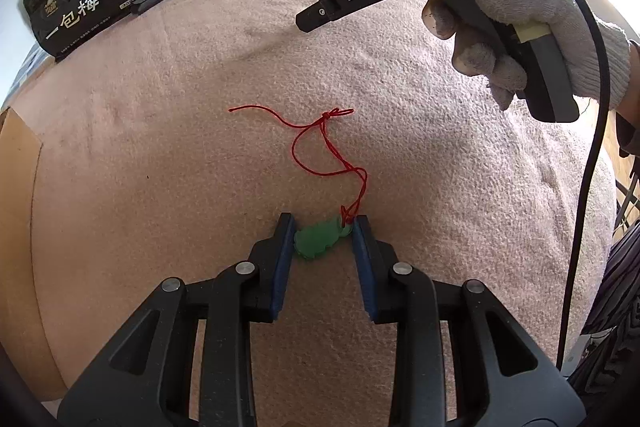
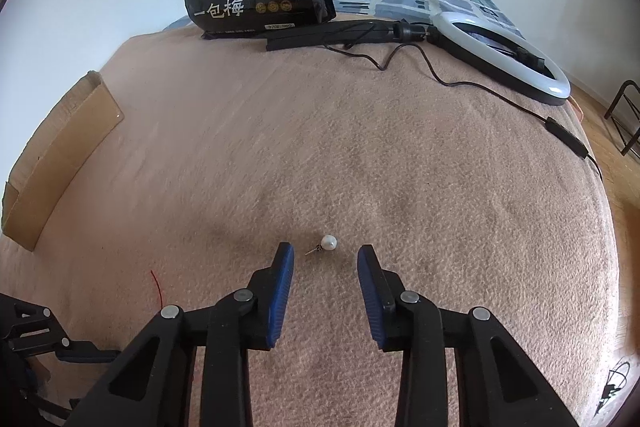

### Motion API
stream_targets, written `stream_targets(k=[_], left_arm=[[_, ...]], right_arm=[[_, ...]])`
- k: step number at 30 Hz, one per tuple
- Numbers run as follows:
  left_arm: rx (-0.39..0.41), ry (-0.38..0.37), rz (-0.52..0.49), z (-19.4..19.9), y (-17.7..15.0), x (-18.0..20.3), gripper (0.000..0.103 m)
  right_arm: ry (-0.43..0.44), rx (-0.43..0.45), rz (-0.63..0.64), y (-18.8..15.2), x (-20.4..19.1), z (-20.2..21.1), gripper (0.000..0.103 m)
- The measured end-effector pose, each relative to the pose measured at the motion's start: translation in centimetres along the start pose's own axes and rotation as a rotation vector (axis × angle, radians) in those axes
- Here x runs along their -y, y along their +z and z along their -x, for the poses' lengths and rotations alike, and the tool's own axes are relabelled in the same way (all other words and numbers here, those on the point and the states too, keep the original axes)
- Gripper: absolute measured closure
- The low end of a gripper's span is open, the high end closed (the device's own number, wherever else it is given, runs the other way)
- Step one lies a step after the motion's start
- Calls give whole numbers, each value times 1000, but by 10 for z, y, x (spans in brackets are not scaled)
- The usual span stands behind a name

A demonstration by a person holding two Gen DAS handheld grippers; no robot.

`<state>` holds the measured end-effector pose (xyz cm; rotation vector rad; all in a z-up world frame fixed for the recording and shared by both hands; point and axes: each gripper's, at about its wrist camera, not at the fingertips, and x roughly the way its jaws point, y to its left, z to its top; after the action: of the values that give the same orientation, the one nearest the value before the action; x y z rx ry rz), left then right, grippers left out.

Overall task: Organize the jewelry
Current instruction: 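Close left tool on the jade pendant while right tool grasps the white pearl bead, then carry the jade pendant over the box with left tool while right tool carries the pearl bead there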

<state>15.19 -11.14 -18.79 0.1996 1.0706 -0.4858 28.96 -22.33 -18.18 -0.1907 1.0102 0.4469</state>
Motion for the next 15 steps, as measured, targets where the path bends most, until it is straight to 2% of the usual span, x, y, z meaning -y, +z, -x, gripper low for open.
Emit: stream_targets(k=[5, 13, 15], left_arm=[[2, -11, 10, 1, 0, -1, 73], [6, -15, 9, 2, 0, -2, 73], [8, -14, 7, 2, -1, -1, 73]], right_arm=[[2, 0, 3, 4, -2, -7, 77], [7, -7, 10, 5, -3, -14, 94], [0, -11, 14, 5, -3, -16, 95]])
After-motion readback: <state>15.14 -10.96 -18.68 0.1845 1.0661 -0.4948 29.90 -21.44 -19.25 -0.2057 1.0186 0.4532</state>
